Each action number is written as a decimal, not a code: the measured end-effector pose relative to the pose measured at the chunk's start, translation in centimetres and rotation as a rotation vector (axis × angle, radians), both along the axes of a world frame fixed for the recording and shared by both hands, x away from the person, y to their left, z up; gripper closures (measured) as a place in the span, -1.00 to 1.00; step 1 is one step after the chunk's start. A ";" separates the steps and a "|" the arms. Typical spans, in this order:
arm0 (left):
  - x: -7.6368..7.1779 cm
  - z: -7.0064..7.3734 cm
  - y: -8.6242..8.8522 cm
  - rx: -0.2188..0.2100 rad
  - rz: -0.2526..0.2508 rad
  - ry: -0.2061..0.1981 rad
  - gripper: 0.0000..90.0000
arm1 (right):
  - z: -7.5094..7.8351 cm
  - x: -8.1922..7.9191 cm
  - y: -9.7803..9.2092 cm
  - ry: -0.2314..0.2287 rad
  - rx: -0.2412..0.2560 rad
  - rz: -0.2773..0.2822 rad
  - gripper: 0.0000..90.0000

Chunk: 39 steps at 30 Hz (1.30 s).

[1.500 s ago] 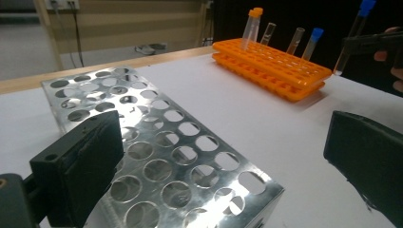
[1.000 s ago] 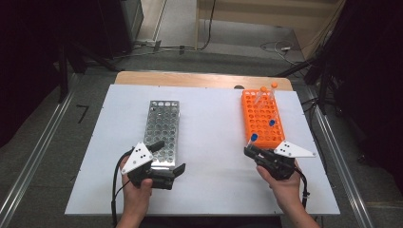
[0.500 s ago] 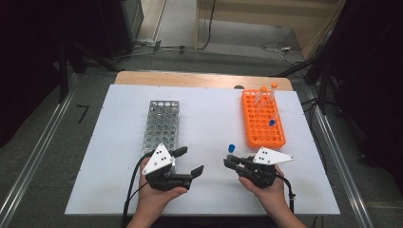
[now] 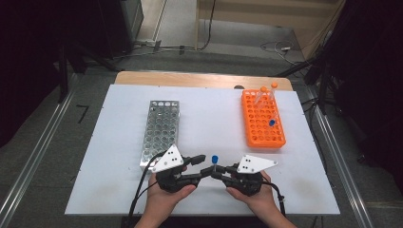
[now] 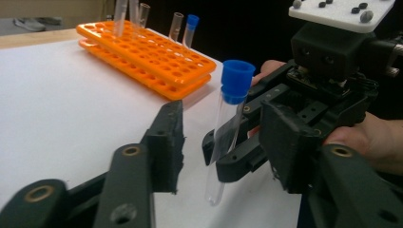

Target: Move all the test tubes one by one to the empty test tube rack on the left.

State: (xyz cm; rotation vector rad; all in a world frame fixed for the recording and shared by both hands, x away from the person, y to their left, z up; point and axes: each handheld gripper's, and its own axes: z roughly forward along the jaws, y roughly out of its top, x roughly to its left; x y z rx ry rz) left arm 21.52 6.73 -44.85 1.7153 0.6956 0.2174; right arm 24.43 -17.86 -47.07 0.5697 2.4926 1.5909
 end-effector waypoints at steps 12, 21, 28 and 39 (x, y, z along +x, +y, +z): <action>-0.1 -0.2 -0.7 0.011 -0.036 -0.006 0.57 | -0.2 -0.6 0.9 -0.005 -0.010 0.064 0.68; -0.1 -0.3 -0.8 0.023 -0.019 -0.019 0.71 | -0.4 -0.4 1.0 0.013 -0.009 0.085 0.67; -0.1 0.0 -0.2 0.006 0.002 -0.026 0.72 | -0.2 -0.1 0.1 0.015 0.008 0.068 0.32; 0.8 1.0 1.9 0.009 0.090 -0.047 0.72 | 0.7 1.0 -5.0 -0.011 0.055 -0.100 -0.32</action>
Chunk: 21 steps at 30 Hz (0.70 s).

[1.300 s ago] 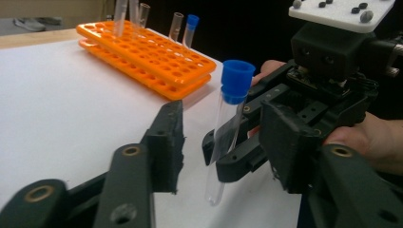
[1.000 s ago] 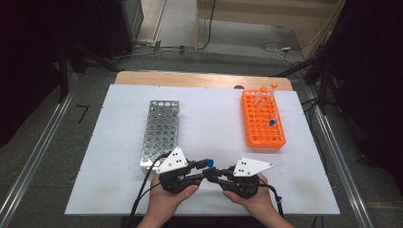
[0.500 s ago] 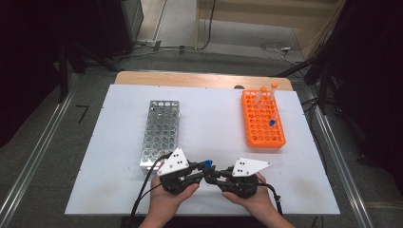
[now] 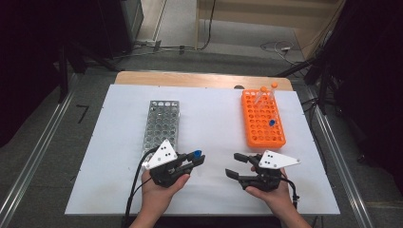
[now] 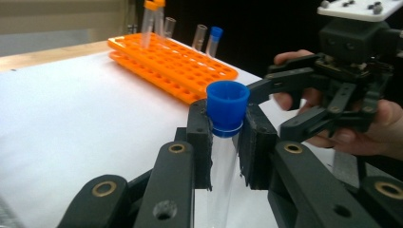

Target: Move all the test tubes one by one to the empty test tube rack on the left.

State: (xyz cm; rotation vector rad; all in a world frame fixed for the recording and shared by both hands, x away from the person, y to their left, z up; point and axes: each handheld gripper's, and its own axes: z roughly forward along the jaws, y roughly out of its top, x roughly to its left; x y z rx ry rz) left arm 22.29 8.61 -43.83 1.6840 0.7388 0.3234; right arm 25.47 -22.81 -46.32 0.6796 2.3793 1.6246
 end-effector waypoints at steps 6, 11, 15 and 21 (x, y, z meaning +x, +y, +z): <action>0.9 1.0 1.5 -0.012 0.046 -0.006 0.72 | 0.2 0.5 -2.6 0.004 -0.025 -0.057 -0.62; 2.1 1.6 2.6 -0.009 0.082 -0.017 0.72 | 0.2 0.9 -4.0 0.015 -0.023 -0.088 -0.85; 3.0 2.3 3.4 -0.008 0.110 -0.031 0.72 | 0.3 0.9 -4.8 0.015 -0.022 -0.093 -1.00; 4.2 3.1 4.5 -0.008 0.151 -0.044 0.72 | 0.1 1.1 -6.1 0.021 -0.017 -0.106 -1.00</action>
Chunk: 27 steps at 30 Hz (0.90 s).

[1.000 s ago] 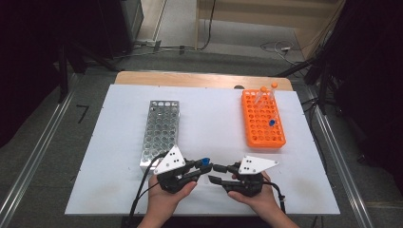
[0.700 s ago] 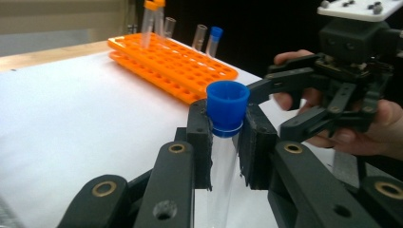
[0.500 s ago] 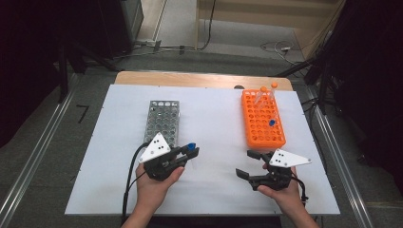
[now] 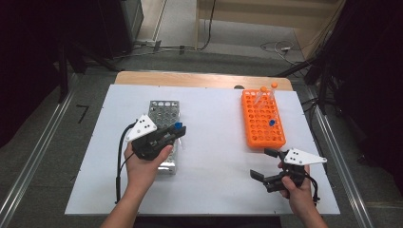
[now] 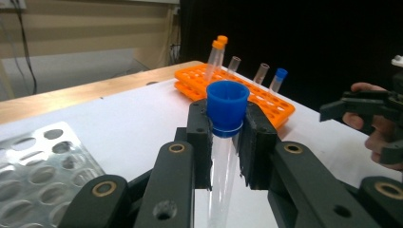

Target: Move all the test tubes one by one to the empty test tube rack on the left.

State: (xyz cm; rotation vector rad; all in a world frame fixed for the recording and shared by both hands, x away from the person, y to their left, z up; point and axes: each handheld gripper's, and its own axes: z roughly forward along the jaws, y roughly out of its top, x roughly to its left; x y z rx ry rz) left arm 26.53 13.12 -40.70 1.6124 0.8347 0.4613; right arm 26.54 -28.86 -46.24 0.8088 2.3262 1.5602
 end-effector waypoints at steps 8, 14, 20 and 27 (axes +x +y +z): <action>2.2 0.6 1.3 0.009 0.055 -0.011 0.72 | 0.0 0.3 -1.9 -0.007 -0.001 -0.057 -1.00; 4.4 0.9 2.3 0.009 0.125 -0.019 0.72 | -0.1 0.7 -2.6 -0.002 0.005 -0.079 -1.00; 6.5 1.0 3.1 0.011 0.178 -0.044 0.72 | -0.2 0.8 -2.7 -0.002 0.004 -0.081 -1.00; 8.9 0.3 3.3 0.020 0.211 -0.059 0.72 | -0.4 1.1 -2.8 0.003 0.006 -0.087 -1.00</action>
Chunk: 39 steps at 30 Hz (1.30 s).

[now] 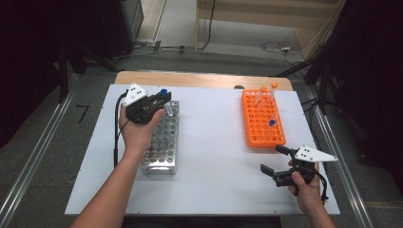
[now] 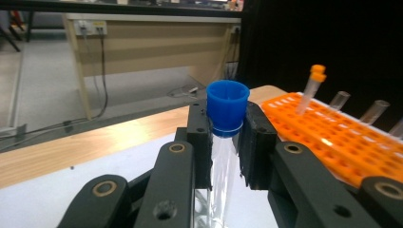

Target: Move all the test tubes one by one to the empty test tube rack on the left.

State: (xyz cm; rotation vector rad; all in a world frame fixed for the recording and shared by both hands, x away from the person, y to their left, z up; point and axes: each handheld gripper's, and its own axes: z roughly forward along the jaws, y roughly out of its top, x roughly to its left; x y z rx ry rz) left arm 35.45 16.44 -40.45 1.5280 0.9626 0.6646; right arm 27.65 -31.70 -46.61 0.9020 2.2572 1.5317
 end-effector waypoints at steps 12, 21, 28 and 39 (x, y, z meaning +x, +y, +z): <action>3.7 -0.5 -0.4 -0.014 0.022 -0.017 0.72 | -0.3 0.3 -0.2 0.012 0.003 -0.006 -1.00; 5.0 -1.0 -0.7 -0.003 0.040 0.005 0.72 | -0.5 0.4 -0.1 0.015 -0.004 -0.005 -1.00; 5.7 -2.3 -1.0 0.036 0.040 0.067 0.72 | -0.5 0.5 -0.2 0.013 -0.006 -0.003 -1.00; 5.9 -2.8 -1.1 0.067 0.048 0.144 0.72 | -0.6 0.6 -0.1 0.017 -0.007 -0.004 -1.00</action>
